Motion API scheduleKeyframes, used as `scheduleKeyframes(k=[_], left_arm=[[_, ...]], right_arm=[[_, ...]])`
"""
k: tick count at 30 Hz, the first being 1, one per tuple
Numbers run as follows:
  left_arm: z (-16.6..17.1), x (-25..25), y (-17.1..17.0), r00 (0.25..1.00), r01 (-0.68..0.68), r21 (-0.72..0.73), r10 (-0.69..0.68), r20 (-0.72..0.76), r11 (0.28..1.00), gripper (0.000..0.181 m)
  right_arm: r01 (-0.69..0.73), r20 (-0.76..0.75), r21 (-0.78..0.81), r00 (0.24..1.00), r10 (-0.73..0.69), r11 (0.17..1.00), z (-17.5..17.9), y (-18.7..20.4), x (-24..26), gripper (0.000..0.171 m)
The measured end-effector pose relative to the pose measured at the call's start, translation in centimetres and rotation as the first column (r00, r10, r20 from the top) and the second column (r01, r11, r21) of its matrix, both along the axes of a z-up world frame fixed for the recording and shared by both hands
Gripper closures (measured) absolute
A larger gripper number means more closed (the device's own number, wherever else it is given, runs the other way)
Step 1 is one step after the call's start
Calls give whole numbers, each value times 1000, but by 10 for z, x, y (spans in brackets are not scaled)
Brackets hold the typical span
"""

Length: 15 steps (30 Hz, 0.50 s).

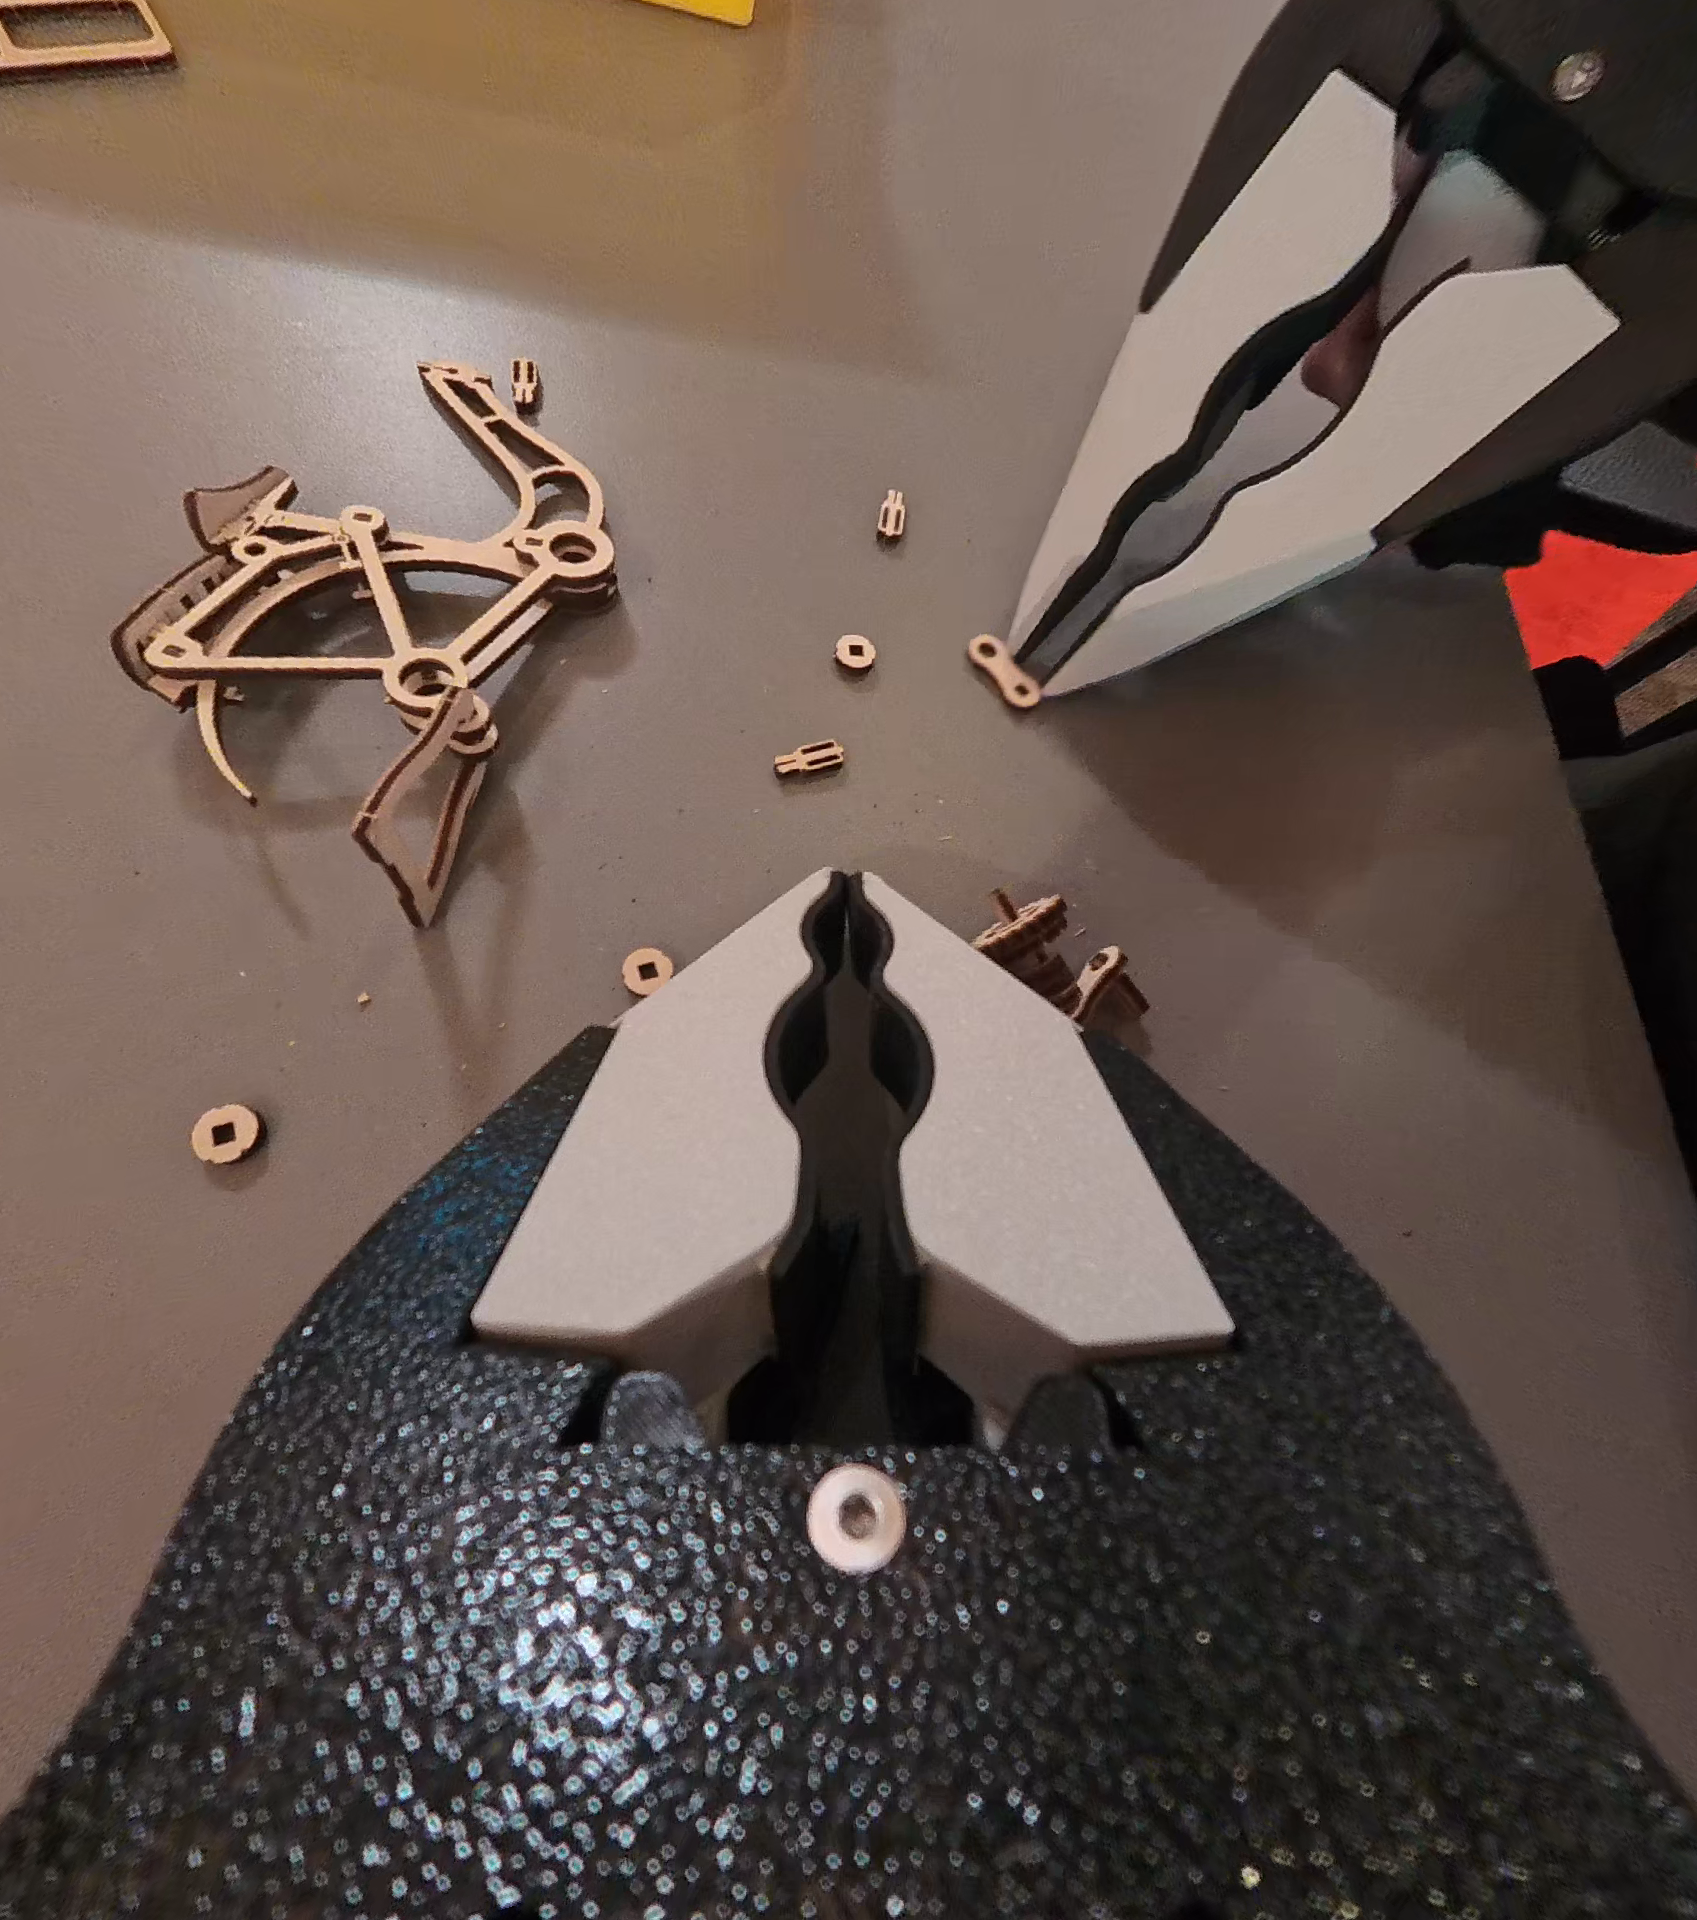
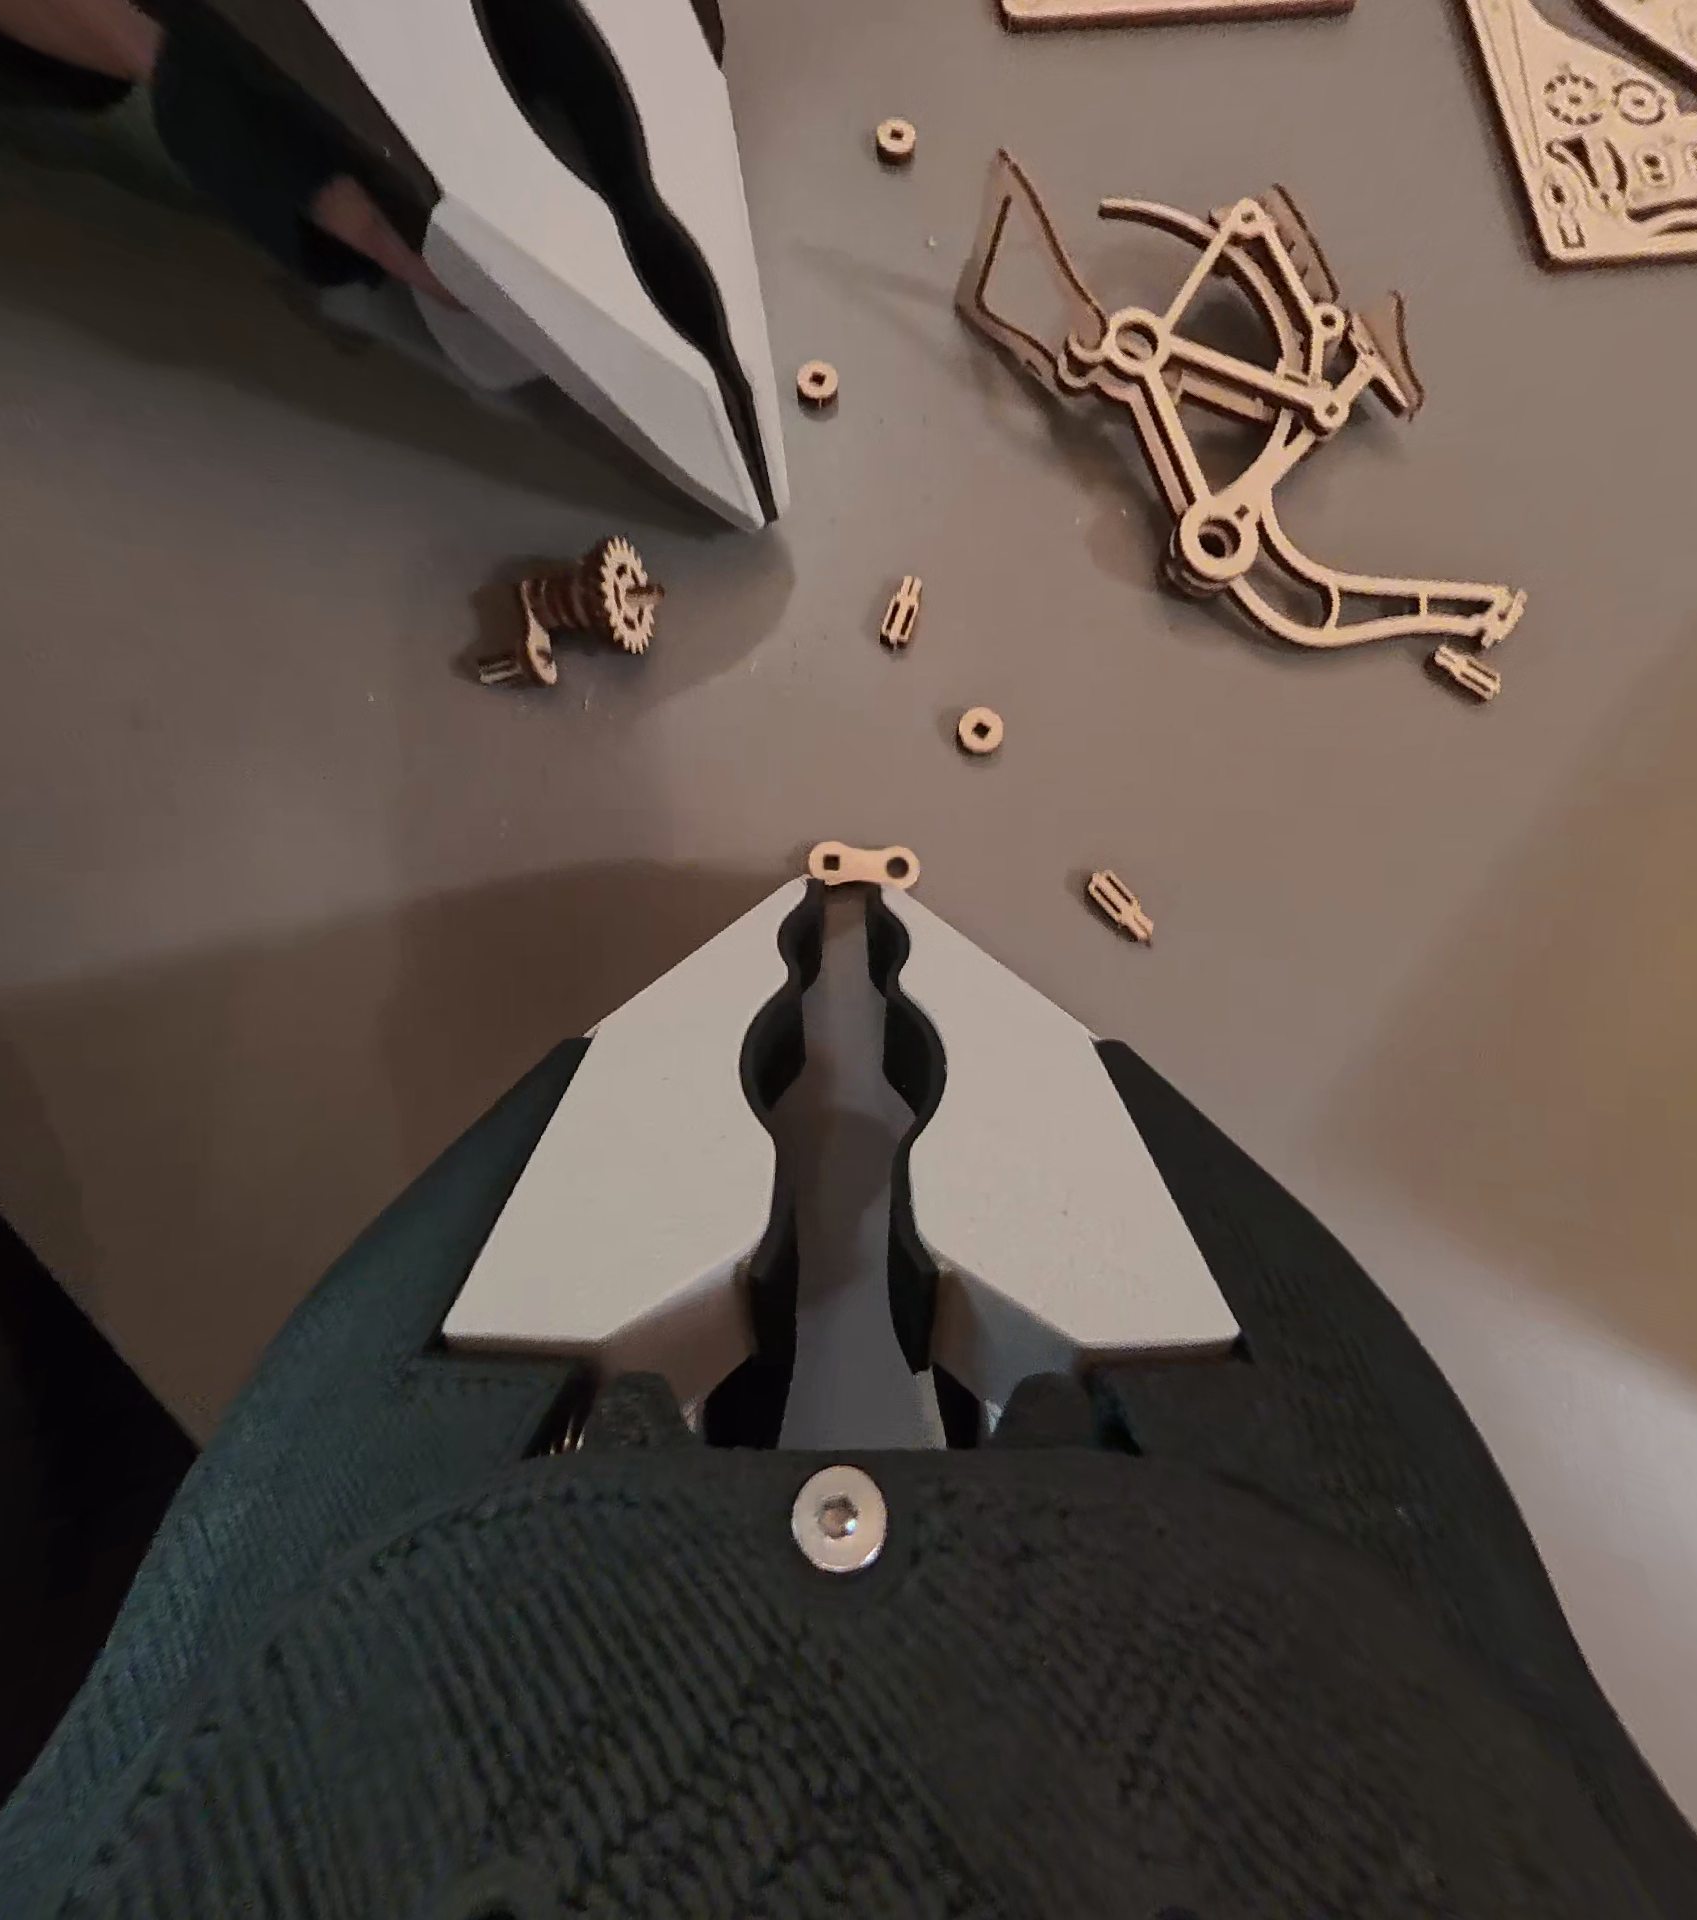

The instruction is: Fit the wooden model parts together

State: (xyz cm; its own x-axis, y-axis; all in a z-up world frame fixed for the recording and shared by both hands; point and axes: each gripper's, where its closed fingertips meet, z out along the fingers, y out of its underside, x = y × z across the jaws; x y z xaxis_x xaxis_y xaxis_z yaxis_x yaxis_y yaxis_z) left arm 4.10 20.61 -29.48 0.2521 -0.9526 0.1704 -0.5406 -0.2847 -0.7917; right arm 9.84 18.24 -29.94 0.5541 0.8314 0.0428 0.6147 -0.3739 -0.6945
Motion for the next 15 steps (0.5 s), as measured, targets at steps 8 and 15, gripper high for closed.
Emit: scheduleKeyframes(k=[8,15], left_arm=[[0,0,-1,1000,5,7,-5,-3,1000,181],[1,0,-1,1000,5,-28,-4,12,1000,181]], right_arm=[[-83,-47,51,995,85,995,1,14,-30,169],[-6,-81,39,997,9,999,4,43,-33,165]])
